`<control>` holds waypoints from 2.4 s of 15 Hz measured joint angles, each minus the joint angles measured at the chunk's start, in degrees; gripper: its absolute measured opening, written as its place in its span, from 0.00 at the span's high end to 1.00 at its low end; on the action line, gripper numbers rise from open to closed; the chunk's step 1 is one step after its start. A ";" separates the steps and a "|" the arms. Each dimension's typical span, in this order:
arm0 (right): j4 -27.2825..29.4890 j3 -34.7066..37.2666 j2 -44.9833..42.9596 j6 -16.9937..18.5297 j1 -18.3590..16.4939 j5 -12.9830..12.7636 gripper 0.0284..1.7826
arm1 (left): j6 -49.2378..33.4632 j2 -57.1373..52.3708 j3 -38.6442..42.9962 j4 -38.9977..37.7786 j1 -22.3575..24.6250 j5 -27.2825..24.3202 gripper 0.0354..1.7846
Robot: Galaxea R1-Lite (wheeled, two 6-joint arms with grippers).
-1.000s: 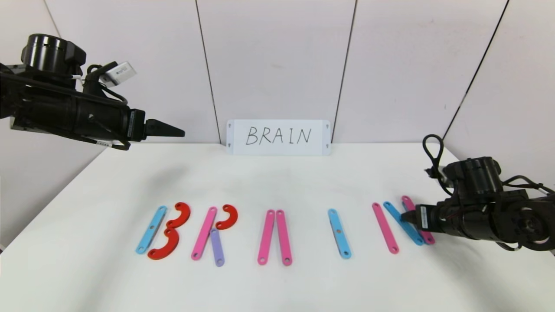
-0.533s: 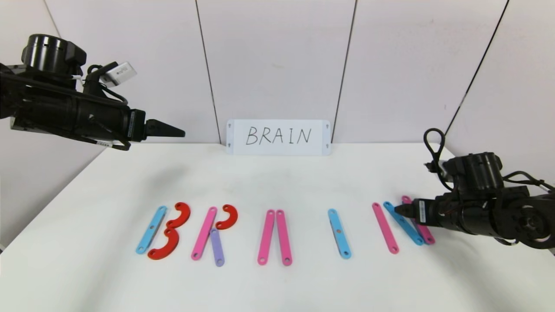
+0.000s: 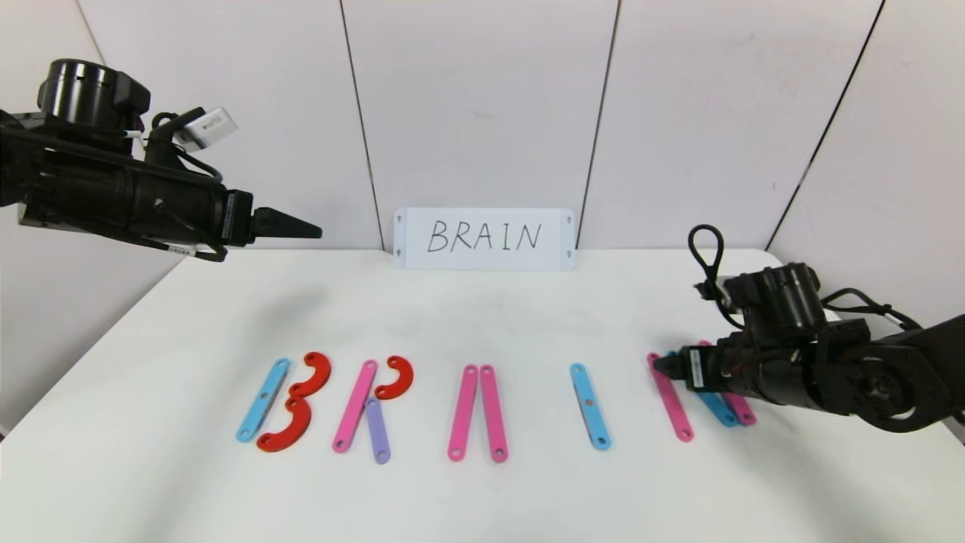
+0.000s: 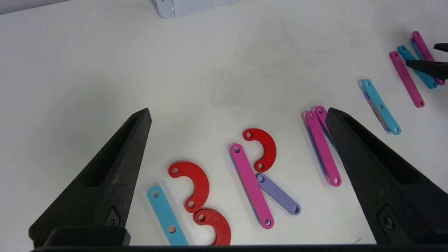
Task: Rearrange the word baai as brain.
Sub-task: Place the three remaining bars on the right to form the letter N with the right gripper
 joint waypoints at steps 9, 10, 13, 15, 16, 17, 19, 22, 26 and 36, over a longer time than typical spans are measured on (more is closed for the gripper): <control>-0.24 -0.52 2.60 -0.60 1.11 -2.41 0.02 | 0.00 -0.10 -0.05 0.00 0.00 0.02 0.03; -0.29 -0.63 2.79 -0.60 1.05 -2.39 0.02 | -0.02 -0.10 -0.05 -0.05 0.00 0.04 0.03; 0.10 -0.96 3.11 -0.61 0.48 -2.28 0.02 | 0.00 -0.10 -0.05 0.00 0.00 -0.02 0.03; 0.17 -1.01 3.12 -0.60 0.28 -2.26 0.02 | 0.00 -0.07 -0.05 0.00 -0.02 -0.05 0.03; 0.20 -0.99 2.97 -0.61 0.30 -2.26 0.02 | -0.02 -0.07 -0.05 0.02 0.00 -0.02 0.03; 0.17 -0.99 2.76 -0.61 0.48 -2.26 0.02 | 0.00 -0.07 -0.05 0.02 0.02 -0.02 0.03; 0.20 -0.94 2.40 -0.57 0.89 -2.26 0.02 | 0.00 -0.07 -0.05 0.02 -0.02 -0.02 0.03; 0.17 -1.01 2.04 -0.60 0.88 -2.33 0.02 | 0.00 -0.07 -0.02 0.00 0.00 -0.02 0.03; 0.73 -0.90 0.28 -0.61 0.88 -2.39 0.02 | 0.00 -0.10 -0.02 0.00 0.00 -0.05 0.03; 1.94 1.07 -2.21 0.28 3.04 -2.01 0.02 | -0.02 -0.10 -0.05 0.02 0.00 -0.02 0.03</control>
